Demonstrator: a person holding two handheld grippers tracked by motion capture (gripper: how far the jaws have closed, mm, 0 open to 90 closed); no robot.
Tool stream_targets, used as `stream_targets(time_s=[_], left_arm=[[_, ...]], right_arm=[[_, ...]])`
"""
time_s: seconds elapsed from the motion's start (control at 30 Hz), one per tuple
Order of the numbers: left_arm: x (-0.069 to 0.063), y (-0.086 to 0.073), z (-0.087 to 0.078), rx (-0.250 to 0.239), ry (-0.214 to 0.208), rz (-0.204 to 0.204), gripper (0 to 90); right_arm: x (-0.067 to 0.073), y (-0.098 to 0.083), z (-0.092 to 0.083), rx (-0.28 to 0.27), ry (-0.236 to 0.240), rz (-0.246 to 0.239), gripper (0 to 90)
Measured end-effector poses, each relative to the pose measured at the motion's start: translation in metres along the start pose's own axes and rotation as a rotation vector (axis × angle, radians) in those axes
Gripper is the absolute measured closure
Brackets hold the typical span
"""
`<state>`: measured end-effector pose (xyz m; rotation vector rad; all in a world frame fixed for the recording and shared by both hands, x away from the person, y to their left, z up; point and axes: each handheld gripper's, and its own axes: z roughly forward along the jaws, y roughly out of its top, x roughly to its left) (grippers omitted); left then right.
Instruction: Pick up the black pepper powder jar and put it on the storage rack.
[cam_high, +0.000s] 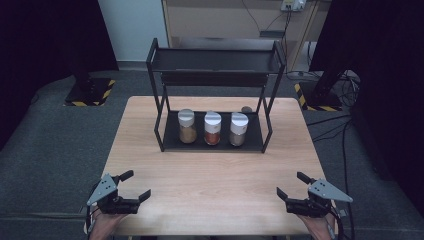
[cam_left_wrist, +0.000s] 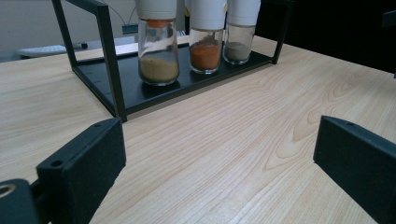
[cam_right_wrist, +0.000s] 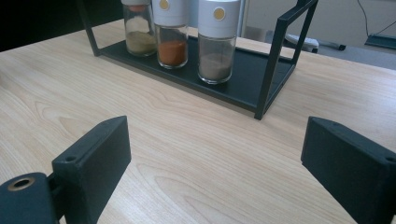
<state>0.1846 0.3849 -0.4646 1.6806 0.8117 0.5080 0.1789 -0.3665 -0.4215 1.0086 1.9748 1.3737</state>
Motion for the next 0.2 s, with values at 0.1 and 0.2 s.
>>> stream_targets(time_s=[0.1, 0.2], left_arm=[[0.0001, 0.0001, 0.0002, 0.001, -0.001, 0.001, 1.4], [0.0001, -0.0002, 0.0, -0.001, 0.0, -0.001, 1.5]], right_arm=[[-0.0001, 0.0005, 0.0002, 0.006, 0.001, 0.004, 8.5], [-0.0001, 0.0002, 0.0001, 0.004, -0.001, 0.005, 8.5]])
